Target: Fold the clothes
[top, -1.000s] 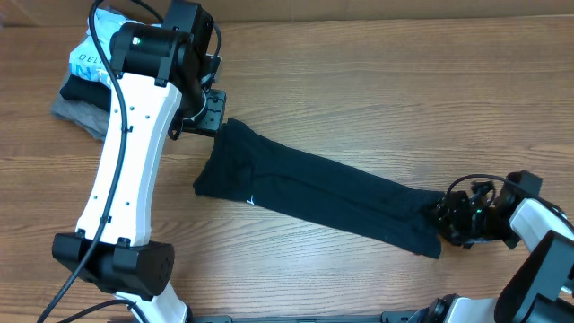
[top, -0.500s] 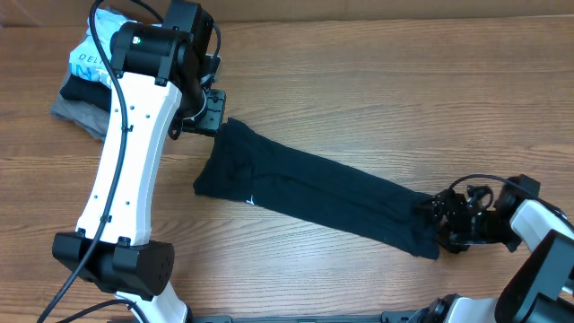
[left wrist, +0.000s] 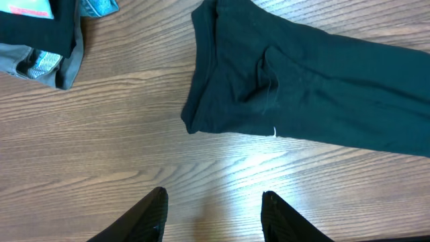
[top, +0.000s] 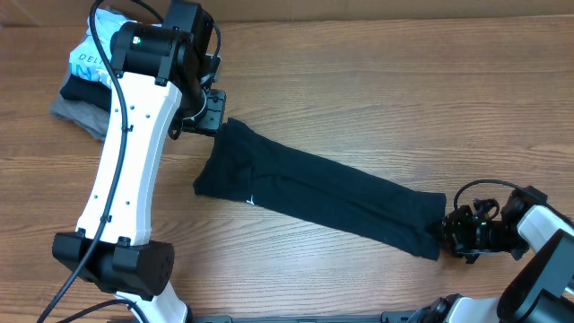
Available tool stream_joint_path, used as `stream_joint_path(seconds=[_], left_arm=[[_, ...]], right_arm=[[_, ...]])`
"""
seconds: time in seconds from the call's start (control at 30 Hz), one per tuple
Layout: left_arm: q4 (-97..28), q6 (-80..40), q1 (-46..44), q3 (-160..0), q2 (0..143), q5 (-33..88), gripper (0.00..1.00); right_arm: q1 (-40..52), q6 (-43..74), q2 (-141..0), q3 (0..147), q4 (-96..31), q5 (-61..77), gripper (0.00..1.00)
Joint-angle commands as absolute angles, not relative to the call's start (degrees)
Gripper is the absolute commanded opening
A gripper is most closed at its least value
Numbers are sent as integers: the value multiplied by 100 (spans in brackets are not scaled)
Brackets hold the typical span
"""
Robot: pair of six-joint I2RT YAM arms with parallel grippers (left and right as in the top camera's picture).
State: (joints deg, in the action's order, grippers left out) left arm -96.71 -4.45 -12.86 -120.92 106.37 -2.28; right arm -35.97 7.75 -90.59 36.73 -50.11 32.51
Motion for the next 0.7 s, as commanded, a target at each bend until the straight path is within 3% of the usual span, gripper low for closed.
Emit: stream_joint_path(seconds=[0.0,0.07,0.3,0.67], left_arm=[[-9682,-379,-1253,-12088,10680,-193,48],[-9682,-379,-1253,-12088,10680,-193,48],[-9682,-362,-1253,-12088,10680,-189,46],[-9682,-362,-1253,-12088,10680,-191,46]], right_arm=[[-3607,467,-9139,3614,-4866,3371,9],[-3610,504,-9126,3682,-4884,3277,4],[-3739,1487,-8814,4294,-5426,2102,4],[-3756,1765,-8195,5424,-6254,1417,4]])
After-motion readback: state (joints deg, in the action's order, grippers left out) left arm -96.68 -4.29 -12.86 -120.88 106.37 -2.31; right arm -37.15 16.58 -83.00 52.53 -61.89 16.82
